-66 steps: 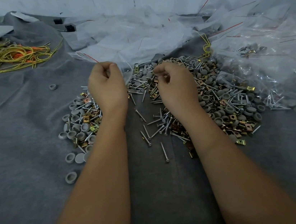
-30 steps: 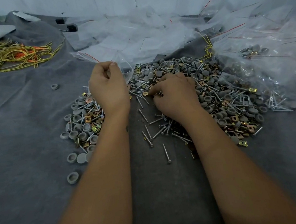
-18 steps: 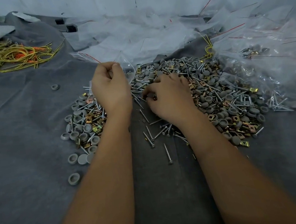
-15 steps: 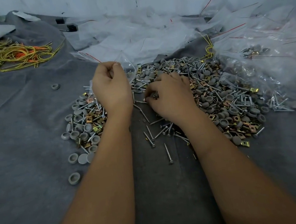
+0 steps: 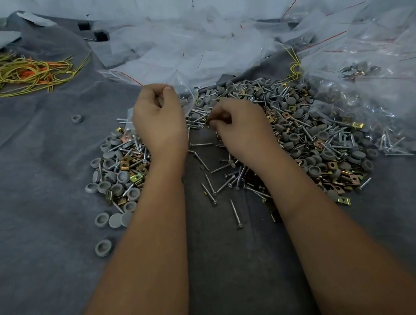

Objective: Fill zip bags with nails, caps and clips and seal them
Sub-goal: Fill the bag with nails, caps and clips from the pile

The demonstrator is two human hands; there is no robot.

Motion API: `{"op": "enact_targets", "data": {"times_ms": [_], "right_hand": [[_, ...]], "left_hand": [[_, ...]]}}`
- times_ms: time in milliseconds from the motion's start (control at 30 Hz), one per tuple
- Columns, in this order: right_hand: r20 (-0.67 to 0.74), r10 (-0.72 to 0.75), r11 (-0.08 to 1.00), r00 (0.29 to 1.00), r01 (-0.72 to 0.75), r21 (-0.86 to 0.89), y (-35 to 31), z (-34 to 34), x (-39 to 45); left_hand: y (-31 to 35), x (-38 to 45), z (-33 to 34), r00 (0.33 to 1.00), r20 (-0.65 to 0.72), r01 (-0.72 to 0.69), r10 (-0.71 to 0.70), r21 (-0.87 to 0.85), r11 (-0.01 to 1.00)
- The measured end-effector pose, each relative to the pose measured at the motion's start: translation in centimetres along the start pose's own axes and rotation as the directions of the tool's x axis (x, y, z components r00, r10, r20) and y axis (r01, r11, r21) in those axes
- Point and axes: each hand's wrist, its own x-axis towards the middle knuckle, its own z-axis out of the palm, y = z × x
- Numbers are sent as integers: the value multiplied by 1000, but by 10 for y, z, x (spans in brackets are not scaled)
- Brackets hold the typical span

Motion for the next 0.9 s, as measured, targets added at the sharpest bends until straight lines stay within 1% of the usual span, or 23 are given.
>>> {"op": "enact_targets", "data": {"times_ms": [67,133,200,267,333,367,467,533,600,667,800,833,900], "right_hand": [[-147,7,992,989,12,129,-3,-3,-1],[-286,-22,974,958,85,208,-6,-6,-1],[-352,-63,960,934,153,233,-8,-8,-2],[-310,-118,975,943,170,146,-7,-9,-2],[-238,-149,986,960,163,44,-3,-9,0],[-233,-144,987,962,156,36,-2,-11,0],[-289,-69,994,955,90,63,3,-16,2],[-265,-43,999,963,42,-9,7,-16,4],[-170,-52,991,984,30,-131,9,-14,6],[-50,-64,961,997,48,-271,10,-10,4],[158,-15,856,987,94,-509,14,-1,-2],[181,0,837,984,99,-538,15,0,-2],[182,9,852,983,88,-515,15,-1,-1]], "left_hand": [[0,-1,0,999,48,-9,8,20,1000],[0,-3,1,990,137,-37,27,70,997],[-1,-6,3,973,228,-81,47,145,986],[-2,-8,4,958,283,-114,56,193,975],[-3,-8,4,954,294,-119,57,198,973],[-3,-8,4,956,288,-112,53,193,975],[-3,-6,4,974,226,-68,31,157,985],[-2,-4,4,986,168,-26,8,110,994],[-2,-2,3,993,119,3,-11,70,998],[-2,-2,3,995,96,8,-13,48,999],[-5,-1,4,995,101,10,-14,33,999],[-5,-1,5,995,101,13,-16,31,999],[-6,-1,5,994,104,11,-14,27,1000]]}}
